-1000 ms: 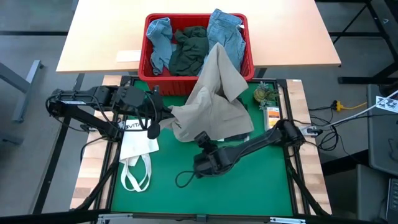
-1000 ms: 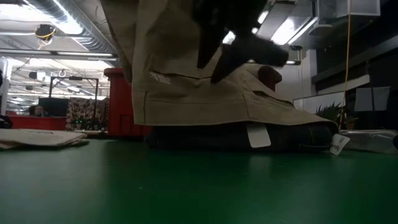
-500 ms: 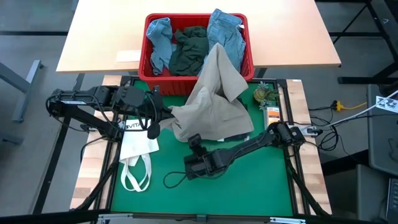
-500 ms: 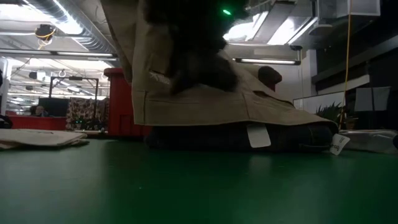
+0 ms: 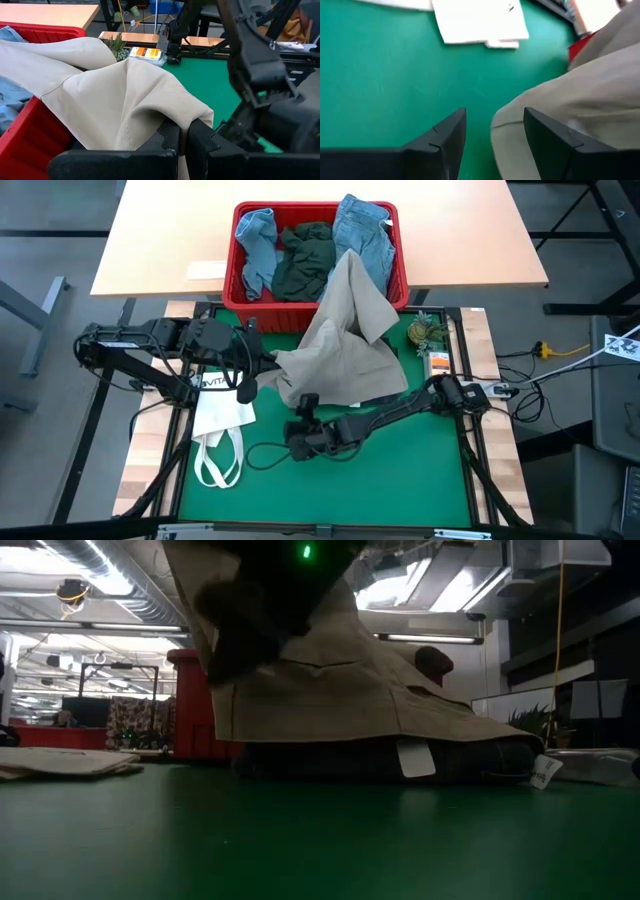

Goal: Fold laundry
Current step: Remove the brown shorts from the laundry bin

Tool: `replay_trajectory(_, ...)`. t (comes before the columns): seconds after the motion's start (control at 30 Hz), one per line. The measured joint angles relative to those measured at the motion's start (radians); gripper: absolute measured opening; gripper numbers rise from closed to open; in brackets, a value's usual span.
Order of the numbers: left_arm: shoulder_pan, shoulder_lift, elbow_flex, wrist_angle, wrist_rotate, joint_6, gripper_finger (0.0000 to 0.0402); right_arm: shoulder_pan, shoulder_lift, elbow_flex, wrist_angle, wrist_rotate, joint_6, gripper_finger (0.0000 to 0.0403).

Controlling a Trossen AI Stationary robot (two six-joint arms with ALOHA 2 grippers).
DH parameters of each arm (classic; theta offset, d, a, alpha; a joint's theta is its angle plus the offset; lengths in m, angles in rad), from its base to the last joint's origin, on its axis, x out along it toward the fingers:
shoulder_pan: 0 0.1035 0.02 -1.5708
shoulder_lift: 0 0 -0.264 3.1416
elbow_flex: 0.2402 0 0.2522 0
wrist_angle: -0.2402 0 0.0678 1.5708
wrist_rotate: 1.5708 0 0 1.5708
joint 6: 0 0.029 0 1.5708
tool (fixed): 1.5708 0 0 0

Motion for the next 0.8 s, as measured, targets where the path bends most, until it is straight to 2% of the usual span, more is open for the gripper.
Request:
replay_trajectory(0.17, -0.001, 0.000, 0.000, 0.006, 0.001, 0.000, 0.0006, -0.016, 0.029, -0.001, -0.040, -0.001, 0.091, 0.0199)
replay_trajectory(0.4, -0.002, 0.000, 0.000, 0.006, 0.001, 0.002, 0.0006, -0.018, 0.032, -0.001, -0.040, 0.072, 0.124, 0.0199)
replay_trajectory(0.67, -0.002, 0.000, 0.000, 0.006, 0.004, 0.003, 0.0006, -0.056, 0.032, -0.001, -0.018, 0.023, 0.122, 0.0199)
replay_trajectory(0.8, -0.002, 0.000, 0.000, 0.006, 0.004, 0.003, 0.0006, -0.065, 0.032, -0.001, 0.023, -0.039, 0.117, 0.0199)
